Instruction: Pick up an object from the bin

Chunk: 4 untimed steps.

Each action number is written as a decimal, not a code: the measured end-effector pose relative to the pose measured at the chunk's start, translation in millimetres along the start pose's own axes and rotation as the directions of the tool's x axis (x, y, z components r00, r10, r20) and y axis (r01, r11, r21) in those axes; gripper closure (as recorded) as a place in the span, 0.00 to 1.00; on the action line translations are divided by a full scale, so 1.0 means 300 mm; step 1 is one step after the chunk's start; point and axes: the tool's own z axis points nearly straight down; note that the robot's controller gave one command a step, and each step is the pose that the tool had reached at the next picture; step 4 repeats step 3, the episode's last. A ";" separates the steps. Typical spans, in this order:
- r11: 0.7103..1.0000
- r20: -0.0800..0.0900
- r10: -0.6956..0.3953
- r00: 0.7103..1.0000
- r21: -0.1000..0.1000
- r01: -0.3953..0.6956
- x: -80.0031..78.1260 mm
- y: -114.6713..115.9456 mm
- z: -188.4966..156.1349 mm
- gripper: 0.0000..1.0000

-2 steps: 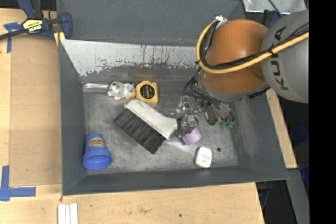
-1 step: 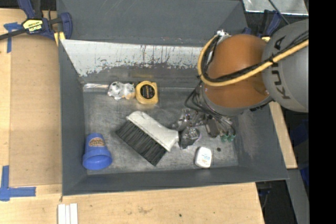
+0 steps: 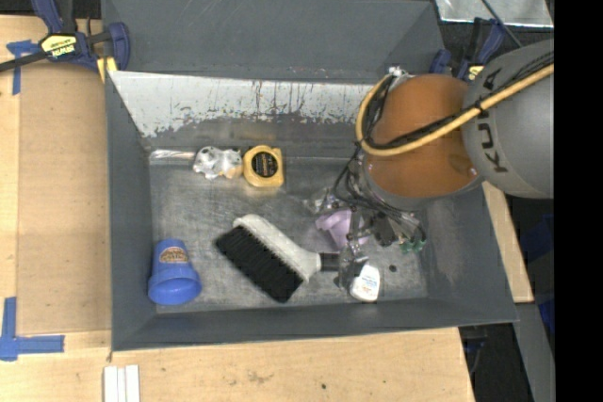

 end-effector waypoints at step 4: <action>0.976 0.011 -0.219 0.976 0.008 0.219 0.029 0.130 0.210 0.00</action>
Offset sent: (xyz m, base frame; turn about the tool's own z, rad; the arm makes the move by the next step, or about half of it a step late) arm -0.0272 0.0085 -0.0663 -0.0732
